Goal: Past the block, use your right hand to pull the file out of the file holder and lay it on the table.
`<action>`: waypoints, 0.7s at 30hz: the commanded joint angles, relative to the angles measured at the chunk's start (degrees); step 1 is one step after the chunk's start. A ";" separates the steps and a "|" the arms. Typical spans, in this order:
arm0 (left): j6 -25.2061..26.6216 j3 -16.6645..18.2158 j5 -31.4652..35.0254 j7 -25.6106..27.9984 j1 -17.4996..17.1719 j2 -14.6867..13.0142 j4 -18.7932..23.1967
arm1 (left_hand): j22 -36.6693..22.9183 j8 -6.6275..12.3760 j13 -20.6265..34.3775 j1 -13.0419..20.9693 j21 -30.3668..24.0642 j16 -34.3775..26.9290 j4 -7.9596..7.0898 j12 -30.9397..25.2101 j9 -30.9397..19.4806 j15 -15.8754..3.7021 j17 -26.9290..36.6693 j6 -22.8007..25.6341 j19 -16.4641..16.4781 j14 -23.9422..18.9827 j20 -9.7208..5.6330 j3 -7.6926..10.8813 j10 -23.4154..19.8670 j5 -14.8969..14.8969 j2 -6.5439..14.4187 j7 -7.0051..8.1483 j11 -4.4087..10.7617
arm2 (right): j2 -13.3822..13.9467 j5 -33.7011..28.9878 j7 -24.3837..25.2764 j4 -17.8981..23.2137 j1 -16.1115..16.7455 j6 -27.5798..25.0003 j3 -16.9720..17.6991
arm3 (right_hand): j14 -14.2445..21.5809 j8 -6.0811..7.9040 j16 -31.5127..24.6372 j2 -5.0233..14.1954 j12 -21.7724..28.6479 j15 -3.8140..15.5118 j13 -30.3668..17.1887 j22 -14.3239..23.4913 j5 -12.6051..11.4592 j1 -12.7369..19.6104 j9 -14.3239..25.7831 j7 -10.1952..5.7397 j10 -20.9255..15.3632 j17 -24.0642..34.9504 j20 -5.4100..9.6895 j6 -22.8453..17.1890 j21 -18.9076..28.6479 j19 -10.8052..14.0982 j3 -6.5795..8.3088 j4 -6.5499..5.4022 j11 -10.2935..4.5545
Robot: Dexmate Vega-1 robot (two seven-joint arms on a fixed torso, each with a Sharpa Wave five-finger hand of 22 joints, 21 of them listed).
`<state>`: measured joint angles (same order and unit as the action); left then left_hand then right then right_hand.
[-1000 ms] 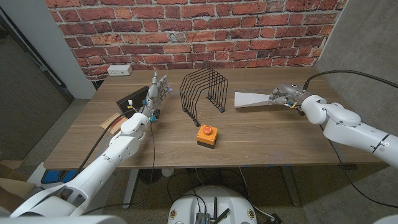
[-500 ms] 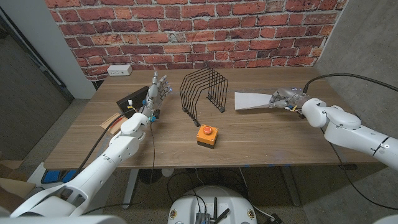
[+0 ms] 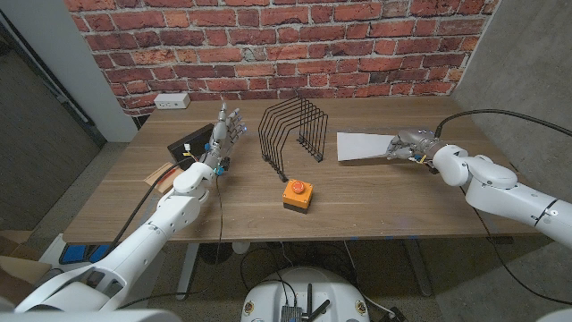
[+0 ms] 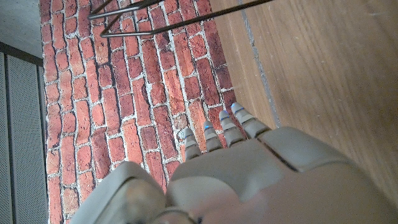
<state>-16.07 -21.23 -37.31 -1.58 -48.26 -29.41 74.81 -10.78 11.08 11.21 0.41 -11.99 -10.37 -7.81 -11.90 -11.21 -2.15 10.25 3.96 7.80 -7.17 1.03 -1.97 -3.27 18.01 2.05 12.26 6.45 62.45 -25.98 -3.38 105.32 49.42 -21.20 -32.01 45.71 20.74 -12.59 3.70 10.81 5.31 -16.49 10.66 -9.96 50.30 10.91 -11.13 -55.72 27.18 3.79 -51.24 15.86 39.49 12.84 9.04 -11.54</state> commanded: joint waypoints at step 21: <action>0.02 -0.02 0.01 0.02 0.00 0.02 0.00 | -0.32 0.36 0.19 -0.20 -0.46 -0.37 -0.06 -0.44 -0.18 -0.06 0.17 -0.03 0.46 -0.49 -0.10 -0.46 0.01 0.12 0.72 0.32 0.35 | 1.41 1.61 -2.90 2.02 0.80 -2.36 0.44 | -5.74 -3.63 0.25 -2.32 -0.87 6.59 0.41 0.03 -0.48 0.33 0.20 0.67 8.11 0.82 4.28 6.74 -0.94 -1.55 -1.79 -0.15 0.12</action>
<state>-16.02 -21.20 -37.35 -1.59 -48.25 -29.46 74.87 -10.78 11.08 11.21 0.41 -11.99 -10.37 -7.81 -11.90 -11.21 -2.15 10.25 3.96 7.80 -7.17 1.03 -1.97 -3.27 18.01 2.05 12.26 6.44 62.96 -25.35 -5.40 106.07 49.61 -22.72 -32.18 40.69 17.48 -12.59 2.11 10.06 4.01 -16.08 10.67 -10.19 50.52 10.92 -10.41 -48.34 27.78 3.69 -44.99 15.16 38.16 11.45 8.93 -11.36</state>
